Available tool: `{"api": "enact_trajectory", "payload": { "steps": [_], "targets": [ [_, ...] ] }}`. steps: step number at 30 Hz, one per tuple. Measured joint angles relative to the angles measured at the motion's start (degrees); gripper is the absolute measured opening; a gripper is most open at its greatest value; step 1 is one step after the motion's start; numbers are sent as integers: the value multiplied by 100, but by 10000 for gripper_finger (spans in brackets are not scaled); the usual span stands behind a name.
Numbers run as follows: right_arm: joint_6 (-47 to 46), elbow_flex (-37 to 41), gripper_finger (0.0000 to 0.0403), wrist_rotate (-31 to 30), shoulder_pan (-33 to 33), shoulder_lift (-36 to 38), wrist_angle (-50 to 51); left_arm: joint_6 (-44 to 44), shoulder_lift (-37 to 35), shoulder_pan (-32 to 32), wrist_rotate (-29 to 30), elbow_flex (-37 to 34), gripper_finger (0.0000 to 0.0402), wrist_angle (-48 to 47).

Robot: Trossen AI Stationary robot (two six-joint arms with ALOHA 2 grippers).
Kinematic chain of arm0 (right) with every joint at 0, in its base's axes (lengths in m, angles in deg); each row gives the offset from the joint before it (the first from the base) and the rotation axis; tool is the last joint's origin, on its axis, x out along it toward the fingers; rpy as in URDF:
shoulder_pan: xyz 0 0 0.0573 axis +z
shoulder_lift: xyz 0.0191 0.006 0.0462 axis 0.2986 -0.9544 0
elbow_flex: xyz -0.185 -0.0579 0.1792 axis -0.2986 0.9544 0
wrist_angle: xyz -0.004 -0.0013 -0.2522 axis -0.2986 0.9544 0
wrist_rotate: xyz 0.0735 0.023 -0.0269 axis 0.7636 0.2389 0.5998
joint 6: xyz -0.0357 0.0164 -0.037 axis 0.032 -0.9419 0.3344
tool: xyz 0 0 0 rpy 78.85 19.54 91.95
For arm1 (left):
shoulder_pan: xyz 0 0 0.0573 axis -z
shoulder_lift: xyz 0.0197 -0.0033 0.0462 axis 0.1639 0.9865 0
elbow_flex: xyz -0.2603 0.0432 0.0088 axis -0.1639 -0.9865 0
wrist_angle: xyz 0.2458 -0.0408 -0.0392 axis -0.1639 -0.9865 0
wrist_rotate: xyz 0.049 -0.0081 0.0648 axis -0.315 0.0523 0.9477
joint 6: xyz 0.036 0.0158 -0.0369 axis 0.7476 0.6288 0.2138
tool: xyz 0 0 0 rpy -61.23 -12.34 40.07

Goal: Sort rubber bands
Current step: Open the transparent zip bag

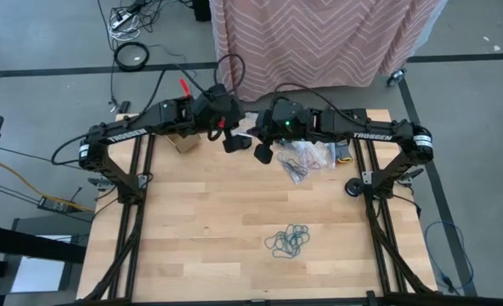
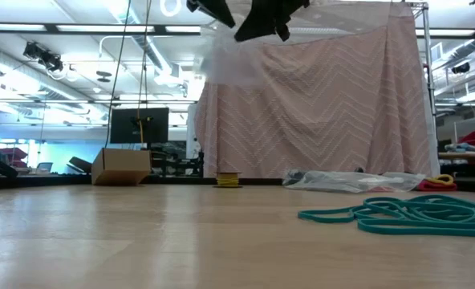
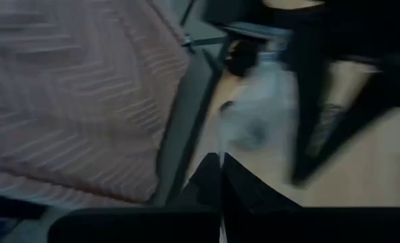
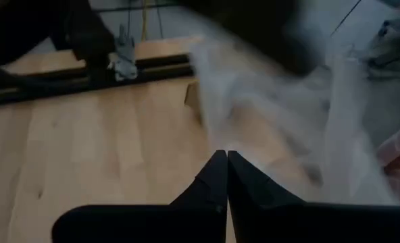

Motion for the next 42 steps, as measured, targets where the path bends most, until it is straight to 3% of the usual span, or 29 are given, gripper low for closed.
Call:
{"api": "enact_trajectory", "payload": {
  "steps": [15, 22, 28, 34, 37, 42],
  "targets": [
    [-462, 502, 0, 139, -83, 16, -146, 242, -86, -31, 177, 320, 0, -128],
    [-865, 606, 0, 45, 96, 112, -512, 194, -100, -137, 443, 343, 0, -999],
    [-1303, 606, 0, -536, 328, 112, -674, -96, -100, -221, 464, 343, 0, -1136],
    [-2091, 608, 0, -1758, 321, 158, -659, -181, -97, -208, 354, 341, 0, -1135],
    [-2094, 608, 0, -1746, 224, 238, -572, -270, -162, -216, -68, 337, 0, -1338],
    [-2000, 967, 0, -1474, 198, 558, -790, -374, -368, -203, -219, 324, 0, -1846]
  ]
}}
